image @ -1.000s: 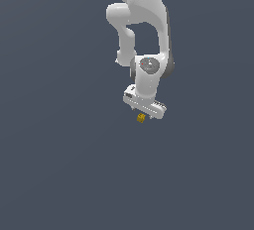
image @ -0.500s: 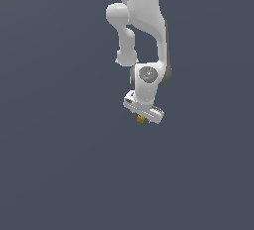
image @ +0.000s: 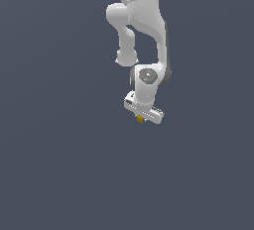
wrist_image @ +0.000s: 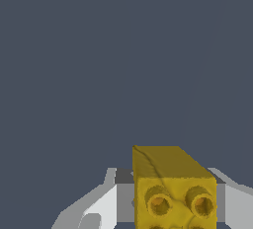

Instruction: Pick up the object and move it to a goal position.

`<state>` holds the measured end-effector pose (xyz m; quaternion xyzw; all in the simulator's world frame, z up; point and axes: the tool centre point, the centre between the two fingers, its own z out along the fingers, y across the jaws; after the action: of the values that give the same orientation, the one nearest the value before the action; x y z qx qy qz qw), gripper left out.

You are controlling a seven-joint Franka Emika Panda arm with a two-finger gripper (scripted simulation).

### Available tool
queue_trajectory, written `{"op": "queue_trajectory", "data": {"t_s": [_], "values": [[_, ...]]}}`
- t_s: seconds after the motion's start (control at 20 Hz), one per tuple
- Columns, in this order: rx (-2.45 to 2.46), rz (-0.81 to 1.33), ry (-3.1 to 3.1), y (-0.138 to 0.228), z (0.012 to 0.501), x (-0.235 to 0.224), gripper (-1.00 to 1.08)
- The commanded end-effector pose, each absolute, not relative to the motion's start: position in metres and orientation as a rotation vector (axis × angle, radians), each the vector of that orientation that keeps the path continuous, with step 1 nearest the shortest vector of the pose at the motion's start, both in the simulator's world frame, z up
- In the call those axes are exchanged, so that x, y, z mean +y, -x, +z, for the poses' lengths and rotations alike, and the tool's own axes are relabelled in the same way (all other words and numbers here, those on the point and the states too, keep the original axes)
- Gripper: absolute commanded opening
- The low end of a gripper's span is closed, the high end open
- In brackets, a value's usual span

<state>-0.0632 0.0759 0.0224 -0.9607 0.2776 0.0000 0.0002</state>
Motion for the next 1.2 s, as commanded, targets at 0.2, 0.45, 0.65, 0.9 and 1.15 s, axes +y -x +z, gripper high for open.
{"op": "queue_trajectory", "data": {"t_s": [0.2, 0.45, 0.65, 0.9, 1.15], "values": [[0.872, 0.000, 3.018, 0.063, 0.022, 0.076, -1.00], [0.872, 0.000, 3.018, 0.055, 0.023, 0.069, -1.00], [0.872, 0.000, 3.018, 0.042, 0.025, 0.056, -1.00], [0.872, 0.000, 3.018, 0.017, 0.028, 0.035, -1.00], [0.872, 0.000, 3.018, -0.001, 0.030, 0.019, -1.00]]}}
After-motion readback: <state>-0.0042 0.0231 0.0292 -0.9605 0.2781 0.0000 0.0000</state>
